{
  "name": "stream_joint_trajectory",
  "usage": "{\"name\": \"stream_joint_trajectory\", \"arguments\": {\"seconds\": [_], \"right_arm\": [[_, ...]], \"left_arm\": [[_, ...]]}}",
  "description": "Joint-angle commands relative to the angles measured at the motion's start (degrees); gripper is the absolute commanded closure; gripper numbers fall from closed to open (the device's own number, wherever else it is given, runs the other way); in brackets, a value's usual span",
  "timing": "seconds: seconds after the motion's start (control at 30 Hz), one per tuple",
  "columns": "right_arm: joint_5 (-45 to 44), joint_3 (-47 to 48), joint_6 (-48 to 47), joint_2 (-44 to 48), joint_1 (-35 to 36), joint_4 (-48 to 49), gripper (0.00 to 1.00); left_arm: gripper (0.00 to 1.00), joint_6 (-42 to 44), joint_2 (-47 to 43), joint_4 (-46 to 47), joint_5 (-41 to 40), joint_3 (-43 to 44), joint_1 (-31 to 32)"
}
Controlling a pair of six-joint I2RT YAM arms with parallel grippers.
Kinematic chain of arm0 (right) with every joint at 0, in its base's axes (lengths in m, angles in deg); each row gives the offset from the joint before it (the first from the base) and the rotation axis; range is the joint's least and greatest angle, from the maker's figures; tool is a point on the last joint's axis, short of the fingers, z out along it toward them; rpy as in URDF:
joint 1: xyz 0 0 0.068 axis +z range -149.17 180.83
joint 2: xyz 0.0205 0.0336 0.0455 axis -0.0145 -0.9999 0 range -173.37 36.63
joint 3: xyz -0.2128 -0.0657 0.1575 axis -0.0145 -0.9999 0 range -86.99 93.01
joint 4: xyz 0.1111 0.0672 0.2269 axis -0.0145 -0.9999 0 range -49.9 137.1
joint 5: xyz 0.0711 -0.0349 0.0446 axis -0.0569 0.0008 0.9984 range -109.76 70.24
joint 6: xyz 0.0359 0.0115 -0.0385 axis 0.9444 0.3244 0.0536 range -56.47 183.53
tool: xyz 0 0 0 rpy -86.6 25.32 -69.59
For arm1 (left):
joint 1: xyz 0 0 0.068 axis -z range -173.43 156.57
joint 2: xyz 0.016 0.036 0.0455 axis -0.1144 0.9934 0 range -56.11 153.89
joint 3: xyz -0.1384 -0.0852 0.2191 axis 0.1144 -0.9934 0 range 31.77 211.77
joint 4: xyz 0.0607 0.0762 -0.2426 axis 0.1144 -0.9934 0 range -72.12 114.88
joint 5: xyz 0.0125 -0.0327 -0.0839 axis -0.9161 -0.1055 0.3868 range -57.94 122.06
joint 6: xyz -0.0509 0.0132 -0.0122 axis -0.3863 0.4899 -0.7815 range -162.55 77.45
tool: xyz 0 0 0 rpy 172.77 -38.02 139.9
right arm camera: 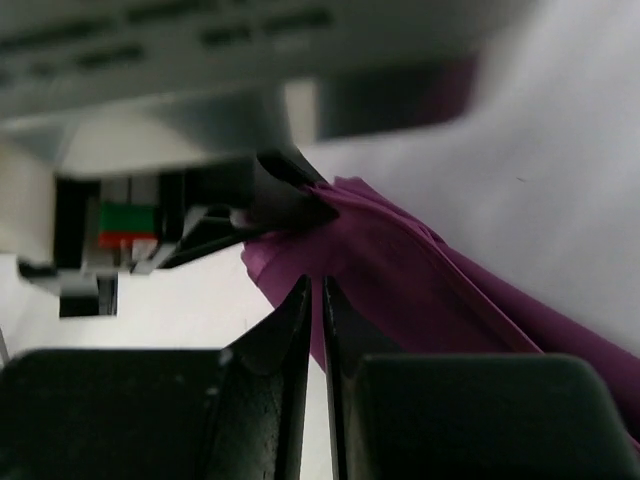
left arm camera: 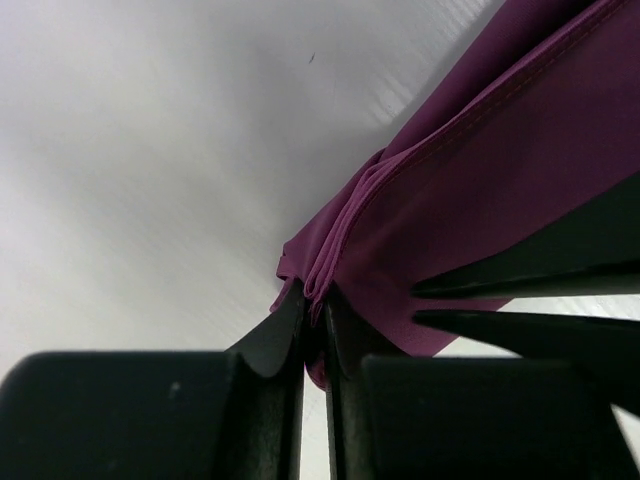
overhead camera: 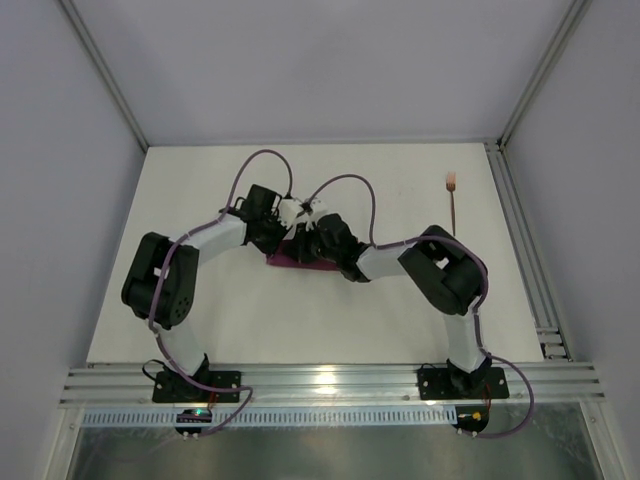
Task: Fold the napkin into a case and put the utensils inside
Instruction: Smooth out the smaller rectangle-folded napkin at the center of the board.
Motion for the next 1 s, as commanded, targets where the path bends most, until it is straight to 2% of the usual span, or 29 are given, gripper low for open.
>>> {"name": "stream_joint_trajectory", "arguments": {"seconds": [0.0, 0.13, 0.23, 0.4, 0.57, 0.8, 0.97], "right_arm": [[1.41, 4.12, 4.23, -2.89, 0.99, 7.73, 0.88], [1.14, 3.77, 9.15, -6.93, 0.99, 13.27, 0.89], [-1.31, 3.77, 12.14, -8.25, 0.99, 13.72, 0.92], [-4.74, 1.40, 16.10, -9.31, 0.99, 12.32, 0.96], [-6.33, 0.08, 16.46, -8.79, 0.91, 9.07, 0.96], [-5.63, -0.19, 16.02, -8.52, 0.99, 8.36, 0.96], [-4.75, 0.25, 16.46, -8.96, 0.91, 8.44, 0.96]], "left_arm": [[0.92, -0.88, -2.24, -0.74, 1.95, 0.17, -0.26], [0.92, -0.70, -2.07, -0.91, 3.09, 0.00, -0.44], [0.92, -0.79, -1.54, -1.35, 4.58, -0.09, -1.05], [0.81, -2.90, -2.76, -1.79, 9.32, 0.08, -3.77], [0.68, -2.46, -3.29, -2.58, 9.42, 0.52, -4.83], [0.59, -1.84, -5.22, -4.60, 10.21, 0.70, -6.50], [0.59, -1.32, -6.46, -4.51, 9.33, 0.61, -6.68]]}}
